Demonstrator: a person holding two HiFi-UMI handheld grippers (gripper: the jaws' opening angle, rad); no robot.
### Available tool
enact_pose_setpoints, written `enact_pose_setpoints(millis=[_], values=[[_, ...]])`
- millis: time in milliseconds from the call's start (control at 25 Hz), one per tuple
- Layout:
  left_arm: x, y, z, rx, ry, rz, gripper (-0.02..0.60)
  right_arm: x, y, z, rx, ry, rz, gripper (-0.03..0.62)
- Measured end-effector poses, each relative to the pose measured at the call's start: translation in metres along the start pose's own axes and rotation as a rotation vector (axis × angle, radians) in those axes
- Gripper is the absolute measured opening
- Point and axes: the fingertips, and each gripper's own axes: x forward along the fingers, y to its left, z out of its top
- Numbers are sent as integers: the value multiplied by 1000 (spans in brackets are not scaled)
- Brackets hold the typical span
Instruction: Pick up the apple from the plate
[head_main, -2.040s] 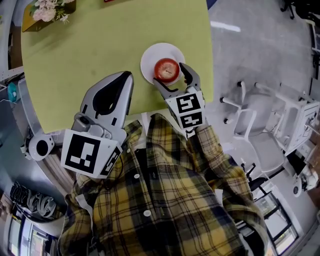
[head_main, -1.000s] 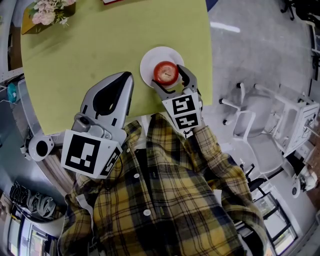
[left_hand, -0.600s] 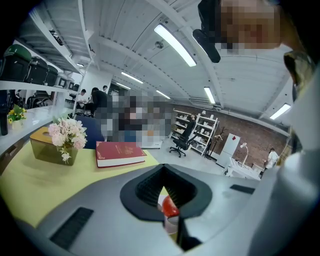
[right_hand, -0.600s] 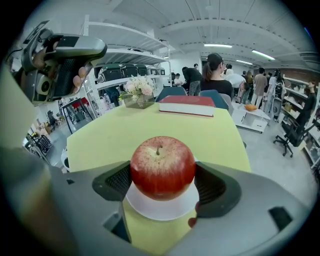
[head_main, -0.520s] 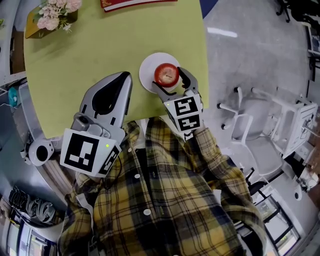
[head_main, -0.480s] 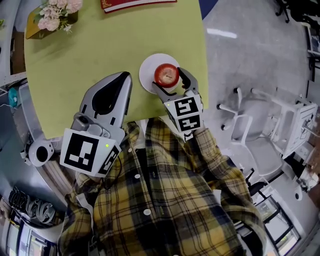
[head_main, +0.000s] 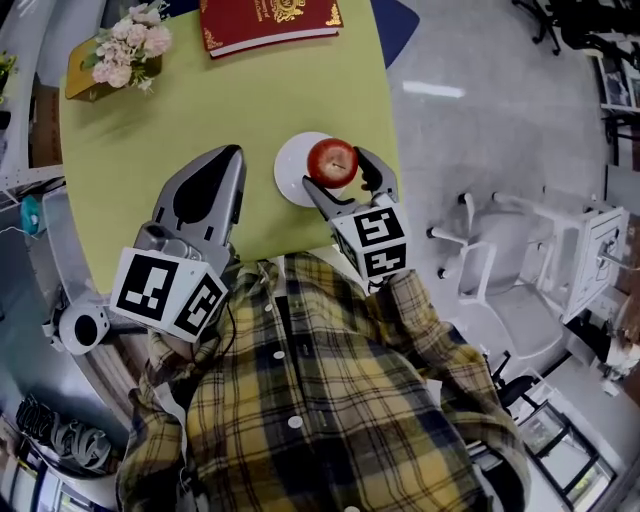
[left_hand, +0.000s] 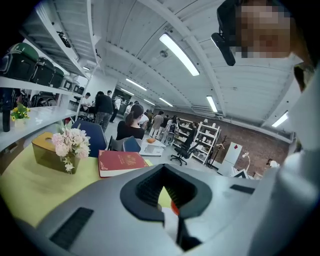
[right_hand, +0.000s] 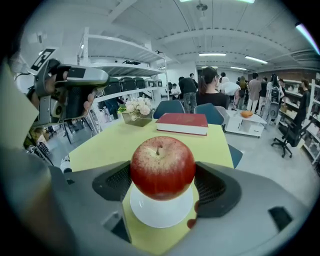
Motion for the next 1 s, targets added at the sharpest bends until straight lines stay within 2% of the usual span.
enact_pose_setpoints(millis=[560, 1000], values=[[-7, -1, 47, 61, -75, 6, 5, -55, 12, 75, 1, -115, 80, 373], [-12, -3, 69, 113, -105, -3, 5, -78, 21, 99, -31, -143, 110, 373]])
